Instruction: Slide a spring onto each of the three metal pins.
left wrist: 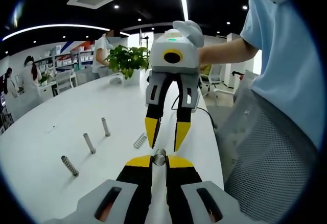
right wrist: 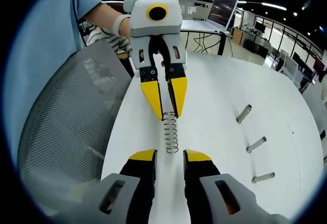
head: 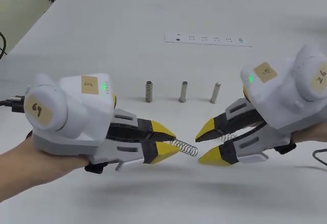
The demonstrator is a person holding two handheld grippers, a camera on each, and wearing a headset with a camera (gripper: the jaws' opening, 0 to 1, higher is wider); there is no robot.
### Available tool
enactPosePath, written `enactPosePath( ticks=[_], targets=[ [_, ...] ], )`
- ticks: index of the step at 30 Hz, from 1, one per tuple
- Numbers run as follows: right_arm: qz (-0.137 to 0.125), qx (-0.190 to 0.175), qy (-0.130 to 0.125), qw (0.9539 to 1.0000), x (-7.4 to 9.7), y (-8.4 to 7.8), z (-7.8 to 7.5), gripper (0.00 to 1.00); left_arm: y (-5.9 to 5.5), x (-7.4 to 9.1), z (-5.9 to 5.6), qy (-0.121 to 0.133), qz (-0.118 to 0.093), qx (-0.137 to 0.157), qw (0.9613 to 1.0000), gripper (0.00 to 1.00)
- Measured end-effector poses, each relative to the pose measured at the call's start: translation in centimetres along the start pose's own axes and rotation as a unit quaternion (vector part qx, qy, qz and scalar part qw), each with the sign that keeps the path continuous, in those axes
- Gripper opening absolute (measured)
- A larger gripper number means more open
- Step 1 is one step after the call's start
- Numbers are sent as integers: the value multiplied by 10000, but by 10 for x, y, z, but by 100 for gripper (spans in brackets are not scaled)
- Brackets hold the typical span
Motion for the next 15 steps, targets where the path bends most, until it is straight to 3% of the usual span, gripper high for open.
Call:
enactPosePath(
  ticks=[15],
  targets=[
    [8,136,-22,9999,-10,-1,-3,8,2,1,-1,-9,-48,40,10000,1]
  ],
)
Point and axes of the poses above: the centre of the closed fingertips' face, and the gripper's own axes: x roughly backward along the fingers, z roughly to its left, y roughly out of its top, the point moved 10 cm from there along x, roughly backward along the fingers, and after that the axes turned 13 degrees about z, right-handed, at the moved point
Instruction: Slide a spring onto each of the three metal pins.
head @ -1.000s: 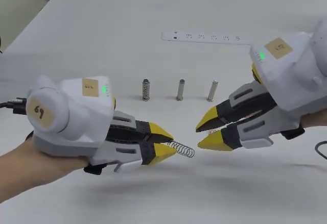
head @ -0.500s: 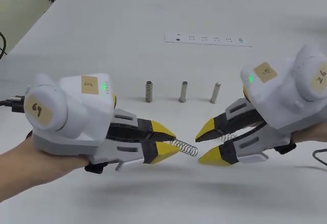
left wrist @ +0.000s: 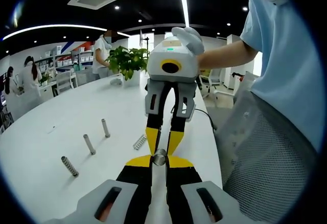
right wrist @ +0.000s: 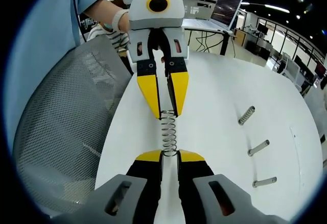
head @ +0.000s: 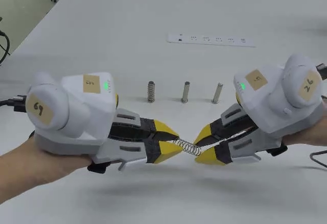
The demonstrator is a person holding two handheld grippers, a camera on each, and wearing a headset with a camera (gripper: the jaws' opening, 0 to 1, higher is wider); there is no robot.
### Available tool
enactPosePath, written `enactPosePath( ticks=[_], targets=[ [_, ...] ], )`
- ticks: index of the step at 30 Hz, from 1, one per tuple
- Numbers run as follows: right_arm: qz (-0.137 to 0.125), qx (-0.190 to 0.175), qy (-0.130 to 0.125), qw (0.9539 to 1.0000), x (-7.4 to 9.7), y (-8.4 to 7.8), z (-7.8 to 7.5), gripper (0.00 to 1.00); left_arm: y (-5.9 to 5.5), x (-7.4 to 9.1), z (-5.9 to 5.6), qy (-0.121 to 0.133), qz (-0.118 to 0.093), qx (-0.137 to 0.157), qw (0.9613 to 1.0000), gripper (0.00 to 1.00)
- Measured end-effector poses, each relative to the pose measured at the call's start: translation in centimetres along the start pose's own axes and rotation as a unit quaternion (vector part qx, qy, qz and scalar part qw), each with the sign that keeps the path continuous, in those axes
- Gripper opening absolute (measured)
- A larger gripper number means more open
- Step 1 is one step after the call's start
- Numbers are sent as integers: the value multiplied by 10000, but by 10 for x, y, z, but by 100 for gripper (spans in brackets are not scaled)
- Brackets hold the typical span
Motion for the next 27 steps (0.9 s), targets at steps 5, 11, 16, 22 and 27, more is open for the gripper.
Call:
enactPosePath(
  ticks=[5,11,16,22,27],
  targets=[
    [15,9,9,10000,0,0,0,8,-1,0,0,-2,19,8,10000,1],
    [74,74,-4,9999,2,1,0,8,-2,0,0,-15,34,7,10000,1],
    [72,99,-42,9999,8,2,-1,8,-3,0,1,-9,53,15,10000,1],
    [78,157,-98,9998,14,4,0,8,-4,0,2,-1,55,35,10000,1],
    [82,189,-128,9997,20,5,1,8,-4,-1,2,-15,34,71,10000,1]
  ],
)
Point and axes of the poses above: the centre of the closed fingertips' face, and the gripper's own axes: x roughly backward along the fingers, z roughly to its left, y roughly out of its top, the point moved 10 cm from there along x, roughly backward along the fingers, and after that the axes turned 13 degrees about z, right-handed, at the moved point
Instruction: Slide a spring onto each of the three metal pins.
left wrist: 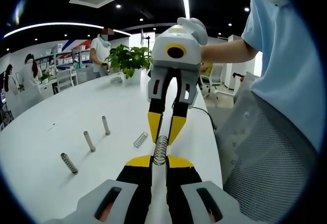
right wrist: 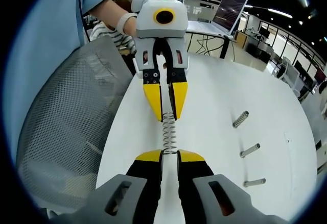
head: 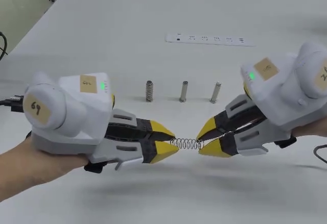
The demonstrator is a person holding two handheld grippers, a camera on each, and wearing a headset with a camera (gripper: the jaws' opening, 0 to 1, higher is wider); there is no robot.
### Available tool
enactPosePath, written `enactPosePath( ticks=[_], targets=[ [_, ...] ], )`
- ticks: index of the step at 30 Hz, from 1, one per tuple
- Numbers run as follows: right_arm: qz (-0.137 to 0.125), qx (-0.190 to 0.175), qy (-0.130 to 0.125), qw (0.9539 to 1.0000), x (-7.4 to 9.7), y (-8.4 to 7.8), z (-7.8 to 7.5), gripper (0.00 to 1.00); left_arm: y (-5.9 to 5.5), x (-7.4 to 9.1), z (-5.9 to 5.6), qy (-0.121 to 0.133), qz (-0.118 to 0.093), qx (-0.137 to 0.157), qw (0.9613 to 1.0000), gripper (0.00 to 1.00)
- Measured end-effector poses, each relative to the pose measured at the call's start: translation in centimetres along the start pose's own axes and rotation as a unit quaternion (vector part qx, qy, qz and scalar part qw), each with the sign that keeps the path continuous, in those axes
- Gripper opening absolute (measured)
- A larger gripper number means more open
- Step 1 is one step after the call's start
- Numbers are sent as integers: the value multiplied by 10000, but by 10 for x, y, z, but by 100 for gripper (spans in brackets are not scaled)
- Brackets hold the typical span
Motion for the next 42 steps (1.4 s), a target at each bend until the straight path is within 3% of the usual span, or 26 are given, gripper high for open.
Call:
enactPosePath(
  ticks=[17,26,42],
  targets=[
    [-39,128,8,9999,11,5,0,8,-2,-4,-1,-52,90,-32,9999,2],
    [-168,222,13,9996,18,17,3,7,-3,-6,-1,-59,156,-22,9999,2],
    [-118,369,27,9992,21,32,5,7,-5,-7,-1,-88,217,-33,9997,1]
  ],
)
Point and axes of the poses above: the centre of the closed fingertips' face, and the gripper's own axes: x roughly backward along the fingers, z roughly to its left, y roughly out of its top, the point moved 10 cm from there along x, roughly backward along the fingers, and after that the axes turned 13 degrees about z, right-handed, at the moved point
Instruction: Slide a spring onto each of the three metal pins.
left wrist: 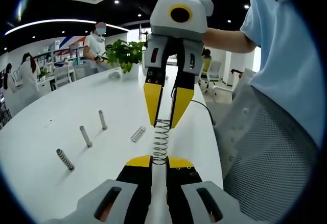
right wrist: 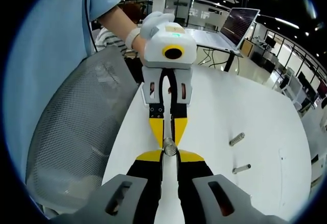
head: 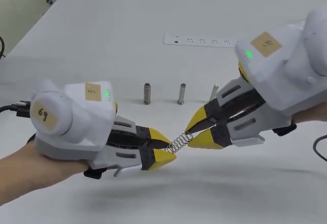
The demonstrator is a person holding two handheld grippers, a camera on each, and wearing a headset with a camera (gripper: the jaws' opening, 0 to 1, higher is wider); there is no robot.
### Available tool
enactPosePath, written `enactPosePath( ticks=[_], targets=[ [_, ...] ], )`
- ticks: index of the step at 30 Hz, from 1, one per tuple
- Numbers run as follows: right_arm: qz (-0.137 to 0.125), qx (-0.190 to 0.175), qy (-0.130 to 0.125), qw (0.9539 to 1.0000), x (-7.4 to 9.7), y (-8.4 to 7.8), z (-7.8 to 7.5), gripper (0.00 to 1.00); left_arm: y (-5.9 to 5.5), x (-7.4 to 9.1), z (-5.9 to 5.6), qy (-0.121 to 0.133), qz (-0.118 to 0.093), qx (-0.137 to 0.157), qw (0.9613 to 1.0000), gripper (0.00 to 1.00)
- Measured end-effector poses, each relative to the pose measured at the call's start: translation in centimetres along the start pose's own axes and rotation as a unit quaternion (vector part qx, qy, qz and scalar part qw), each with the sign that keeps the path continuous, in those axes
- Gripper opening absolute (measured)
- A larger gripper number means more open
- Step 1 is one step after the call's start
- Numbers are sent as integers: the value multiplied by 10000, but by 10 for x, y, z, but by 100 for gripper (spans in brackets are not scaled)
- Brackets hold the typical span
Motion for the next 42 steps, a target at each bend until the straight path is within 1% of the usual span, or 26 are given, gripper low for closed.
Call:
enactPosePath(
  ticks=[5,11,25,27,28,30,32,35,40,42],
  targets=[
    [14,56,10,10000,-1,5,0,7,-1,-1,0,-23,17,-9,10000,1],
    [27,90,45,9999,-2,6,-2,7,-2,-1,0,-29,41,-39,10000,1],
    [88,73,83,9999,-3,4,-3,7,-4,-2,-1,-37,38,-69,10000,1],
    [62,60,92,9999,-2,4,-2,8,-3,-2,-2,-53,24,-64,10000,1],
    [64,46,98,9999,-2,4,-2,8,-3,-2,-2,-55,16,-61,10000,1],
    [59,35,113,9999,-2,4,-2,14,-3,-2,-2,-57,3,-47,10000,1],
    [117,78,87,9999,-2,4,-2,21,-3,-2,-2,-62,-2,-47,10000,1],
    [144,136,73,9998,0,6,-2,20,-2,-3,-2,-62,-5,-54,10000,1],
    [222,204,129,9995,-1,8,-4,18,-2,-4,-4,-86,-1,-57,9999,1],
    [239,225,188,9993,-2,9,-4,18,-1,-4,-4,-90,-5,-60,9999,1]
  ],
)
Point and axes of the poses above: the centre of the closed fingertips' face, and the gripper's own axes: x roughly backward along the fingers, z roughly to its left, y roughly out of its top, the point moved 10 cm from there along x, roughly backward along the fingers, and after that the axes turned 13 degrees about z, right-handed, at the moved point
